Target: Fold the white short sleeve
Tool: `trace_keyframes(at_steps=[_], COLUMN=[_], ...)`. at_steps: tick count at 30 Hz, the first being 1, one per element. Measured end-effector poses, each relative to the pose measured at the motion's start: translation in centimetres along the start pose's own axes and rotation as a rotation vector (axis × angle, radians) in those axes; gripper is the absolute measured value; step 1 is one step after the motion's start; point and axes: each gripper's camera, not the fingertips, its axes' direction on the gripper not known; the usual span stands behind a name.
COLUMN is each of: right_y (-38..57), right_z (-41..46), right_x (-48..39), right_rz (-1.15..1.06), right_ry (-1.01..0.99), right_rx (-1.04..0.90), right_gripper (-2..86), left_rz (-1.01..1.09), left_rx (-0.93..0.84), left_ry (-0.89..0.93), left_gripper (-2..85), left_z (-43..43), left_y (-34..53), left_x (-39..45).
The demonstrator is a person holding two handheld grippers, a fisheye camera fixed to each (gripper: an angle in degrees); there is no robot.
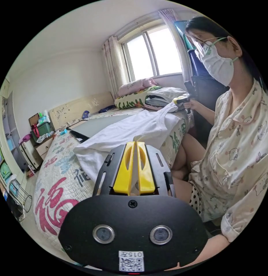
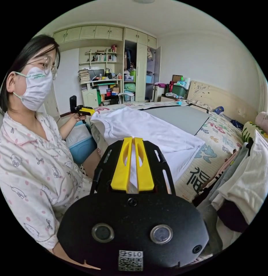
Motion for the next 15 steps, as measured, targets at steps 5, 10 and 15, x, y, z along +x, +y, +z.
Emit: trace_keyframes(at_steps=[5, 10, 15], right_y=[-0.1, -3.9, -7.3], right_z=[-2.6, 0.2, 6.4], right_x=[8.5, 17.3, 26.2], right_rz=[0.318, 0.562, 0.764], right_ry=[0.037, 0.031, 0.063], right_rx=[0.130, 0.167, 0.002], right_gripper=[9.0, 12.8, 20.0], left_rz=[-0.369, -0.716, -0.852], left_rx=[0.173, 0.071, -0.104], left_ry=[-0.039, -0.132, -0.009], left_gripper=[3.7, 10.6, 12.9], left_z=[-3.3, 3.2, 14.5], left_y=[4.3, 3.7, 3.7], left_x=[-7.5, -17.9, -26.2])
